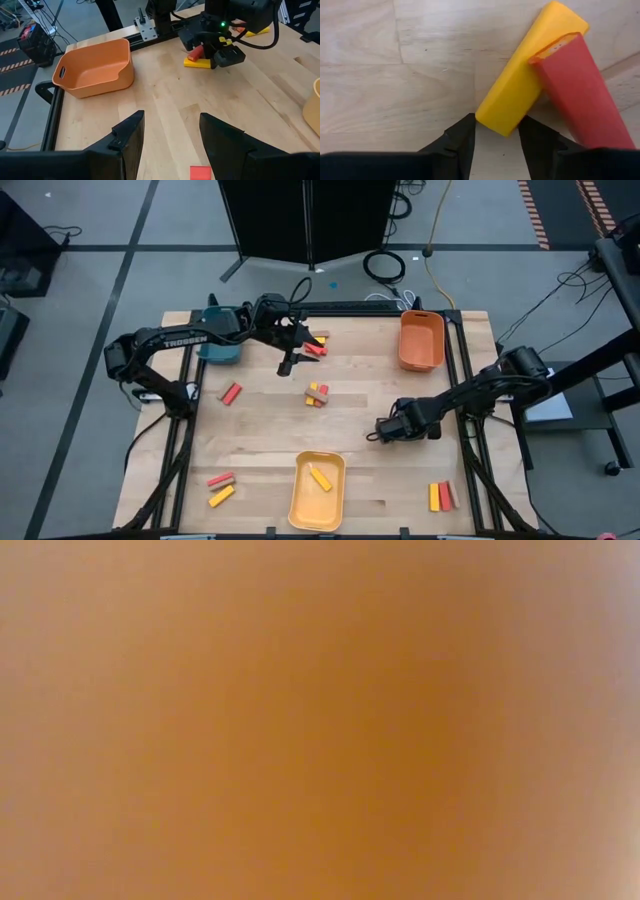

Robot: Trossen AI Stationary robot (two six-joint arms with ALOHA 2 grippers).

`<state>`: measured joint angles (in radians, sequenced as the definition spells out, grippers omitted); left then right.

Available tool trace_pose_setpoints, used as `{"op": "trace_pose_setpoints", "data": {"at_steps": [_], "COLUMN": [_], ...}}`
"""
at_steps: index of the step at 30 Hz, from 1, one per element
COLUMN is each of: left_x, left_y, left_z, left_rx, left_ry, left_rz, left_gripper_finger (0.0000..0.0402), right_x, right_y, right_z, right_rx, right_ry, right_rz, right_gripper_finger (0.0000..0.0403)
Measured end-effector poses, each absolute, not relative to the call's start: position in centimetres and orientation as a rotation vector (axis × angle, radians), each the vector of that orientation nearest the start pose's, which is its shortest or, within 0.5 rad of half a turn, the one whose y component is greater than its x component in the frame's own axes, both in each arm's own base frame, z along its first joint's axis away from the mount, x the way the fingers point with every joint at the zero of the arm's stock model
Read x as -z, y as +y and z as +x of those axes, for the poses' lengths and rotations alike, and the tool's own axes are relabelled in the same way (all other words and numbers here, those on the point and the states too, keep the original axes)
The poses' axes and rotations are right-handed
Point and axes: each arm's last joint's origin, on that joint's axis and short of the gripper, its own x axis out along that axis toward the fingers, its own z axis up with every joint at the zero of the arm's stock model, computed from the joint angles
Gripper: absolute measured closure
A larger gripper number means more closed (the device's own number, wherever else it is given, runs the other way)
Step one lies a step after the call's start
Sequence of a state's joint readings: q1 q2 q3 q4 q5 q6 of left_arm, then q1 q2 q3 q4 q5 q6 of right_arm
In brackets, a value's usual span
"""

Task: Sort blocks
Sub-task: Put the yellow block into the yellow bin

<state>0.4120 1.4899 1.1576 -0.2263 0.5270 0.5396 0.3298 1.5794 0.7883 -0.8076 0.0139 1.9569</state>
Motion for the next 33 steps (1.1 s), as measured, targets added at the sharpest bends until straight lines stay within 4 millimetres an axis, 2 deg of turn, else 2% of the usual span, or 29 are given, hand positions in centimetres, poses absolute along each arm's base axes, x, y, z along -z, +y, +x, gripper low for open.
{"op": "trace_pose_setpoints", "data": {"at_steps": [7,10,14,16,21,25,30,33], "left_x": [-29.4,-29.4,-29.4,-29.4,-29.4,-29.5,-29.5,-29.5], "left_y": [11.8,11.8,11.8,11.8,11.8,11.8,11.8,11.8], "left_z": [30.7,30.7,30.7,30.7,30.7,30.7,30.7,30.7], "left_rx": [0.243,0.245,0.245,0.245,0.245,0.246,0.245,0.245], "left_ry": [0.45,0.449,0.449,0.449,0.449,0.445,0.439,0.439], "left_rz": [0.282,0.291,0.292,0.293,0.293,0.301,0.305,0.306], "left_gripper_finger": [0.0215,0.0215,0.0215,0.0215,0.0215,0.0215,0.0215,0.0215], "right_x": [-13.9,-13.9,-13.9,-13.9,-14.0,-15.0,-16.9,-17.2], "right_y": [7.6,7.7,7.8,7.9,8.1,8.3,8.1,7.9], "right_z": [21.9,21.9,22.0,22.0,22.4,22.9,22.7,22.4], "right_rx": [1.29,1.269,1.213,1.193,1.138,1.081,1.13,1.185], "right_ry": [1.267,1.291,1.334,1.341,1.346,1.343,1.324,1.309], "right_rz": [1.237,1.232,1.226,1.227,1.28,1.302,1.237,1.208], "right_gripper_finger": [0.0289,0.0321,0.0382,0.0397,0.0368,0.0341,0.0312,0.0298]}}
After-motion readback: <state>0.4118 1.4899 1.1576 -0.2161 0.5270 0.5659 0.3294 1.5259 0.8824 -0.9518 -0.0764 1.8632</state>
